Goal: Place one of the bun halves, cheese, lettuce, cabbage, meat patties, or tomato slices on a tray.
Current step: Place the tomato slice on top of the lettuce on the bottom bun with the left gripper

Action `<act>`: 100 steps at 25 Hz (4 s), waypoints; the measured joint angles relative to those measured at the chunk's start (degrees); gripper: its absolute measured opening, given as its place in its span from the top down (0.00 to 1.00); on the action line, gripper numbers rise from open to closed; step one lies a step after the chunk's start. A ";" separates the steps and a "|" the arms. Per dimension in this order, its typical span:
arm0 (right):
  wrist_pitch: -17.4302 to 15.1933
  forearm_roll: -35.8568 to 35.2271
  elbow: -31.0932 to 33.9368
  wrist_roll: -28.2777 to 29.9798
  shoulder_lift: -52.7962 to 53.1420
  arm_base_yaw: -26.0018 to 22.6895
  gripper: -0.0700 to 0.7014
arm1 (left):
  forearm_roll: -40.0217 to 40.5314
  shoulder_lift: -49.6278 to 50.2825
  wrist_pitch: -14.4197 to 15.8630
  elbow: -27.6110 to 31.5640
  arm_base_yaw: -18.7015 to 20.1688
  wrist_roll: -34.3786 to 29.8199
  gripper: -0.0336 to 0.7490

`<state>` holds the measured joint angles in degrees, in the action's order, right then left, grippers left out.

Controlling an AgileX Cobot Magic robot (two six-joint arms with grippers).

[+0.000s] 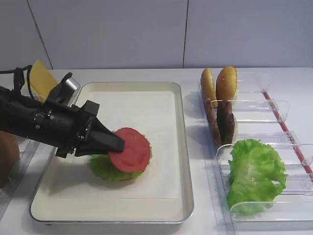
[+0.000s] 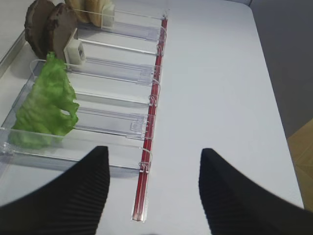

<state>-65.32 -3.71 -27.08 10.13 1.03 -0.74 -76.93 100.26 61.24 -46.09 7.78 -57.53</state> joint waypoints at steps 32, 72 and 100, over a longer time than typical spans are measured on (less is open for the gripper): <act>-0.11 0.00 0.00 0.11 0.00 0.00 0.38 | -1.42 3.52 3.81 -1.55 -2.69 2.43 0.87; -0.11 0.00 0.00 0.11 0.00 0.00 0.38 | 3.03 4.00 1.96 -1.91 -2.69 11.45 0.68; 0.00 0.00 0.00 0.11 0.00 0.00 0.38 | 30.44 4.09 2.59 -17.84 2.57 38.78 0.67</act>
<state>-65.32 -3.71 -27.08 10.24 1.03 -0.74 -46.49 104.36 63.83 -63.94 10.35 -18.75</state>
